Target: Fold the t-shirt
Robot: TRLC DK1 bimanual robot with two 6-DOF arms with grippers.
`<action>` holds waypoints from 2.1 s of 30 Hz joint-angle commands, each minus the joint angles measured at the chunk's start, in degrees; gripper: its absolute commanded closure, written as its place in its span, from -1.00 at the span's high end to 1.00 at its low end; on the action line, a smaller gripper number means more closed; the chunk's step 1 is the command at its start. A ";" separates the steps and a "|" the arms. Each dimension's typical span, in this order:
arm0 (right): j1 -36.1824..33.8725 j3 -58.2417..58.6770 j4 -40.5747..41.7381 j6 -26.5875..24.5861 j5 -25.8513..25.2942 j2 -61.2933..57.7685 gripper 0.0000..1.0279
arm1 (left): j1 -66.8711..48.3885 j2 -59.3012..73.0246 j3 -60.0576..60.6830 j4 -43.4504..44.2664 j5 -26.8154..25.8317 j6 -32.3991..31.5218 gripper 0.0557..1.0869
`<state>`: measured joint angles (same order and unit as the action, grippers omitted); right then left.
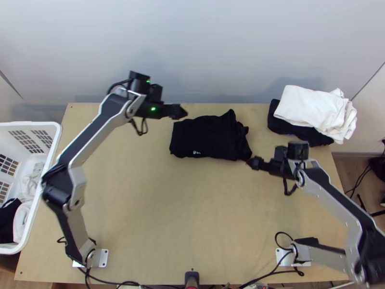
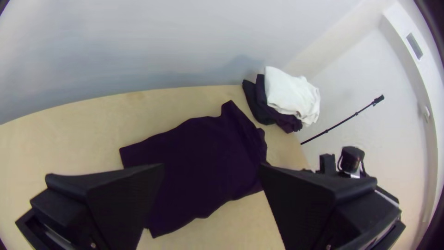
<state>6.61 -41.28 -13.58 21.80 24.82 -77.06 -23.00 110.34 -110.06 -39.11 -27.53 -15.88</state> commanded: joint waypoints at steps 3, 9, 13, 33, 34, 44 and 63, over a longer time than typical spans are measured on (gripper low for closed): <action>-2.31 -10.14 6.29 2.02 1.81 -18.04 0.93 | 4.20 -11.82 8.63 -5.10 1.07 3.75 0.91; -1.07 -16.82 6.90 4.21 4.19 -24.81 0.93 | 4.02 -19.99 16.28 -5.27 4.85 5.51 0.91; -0.46 -20.51 6.99 6.06 6.73 -27.53 0.93 | 2.61 -22.98 18.92 -5.18 6.00 5.77 0.91; 7.98 -29.83 2.86 1.75 8.05 -36.23 -0.94 | 2.26 -23.25 22.08 -3.51 10.21 4.37 0.91; 8.24 -29.56 2.60 1.23 7.88 -36.23 -0.94 | 2.35 -23.25 22.08 -3.60 10.21 4.28 0.91; 5.25 -30.18 0.93 0.17 5.33 -28.41 -0.94 | 4.28 -23.25 22.79 -3.60 10.21 4.54 0.91; -5.03 -72.72 -16.74 -7.39 1.11 -31.84 -0.94 | 5.43 -31.68 31.93 -3.87 9.69 4.45 0.91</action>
<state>6.20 -96.62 -23.86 16.14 27.55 -105.73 -17.76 82.78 -81.49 -43.05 -17.32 -11.09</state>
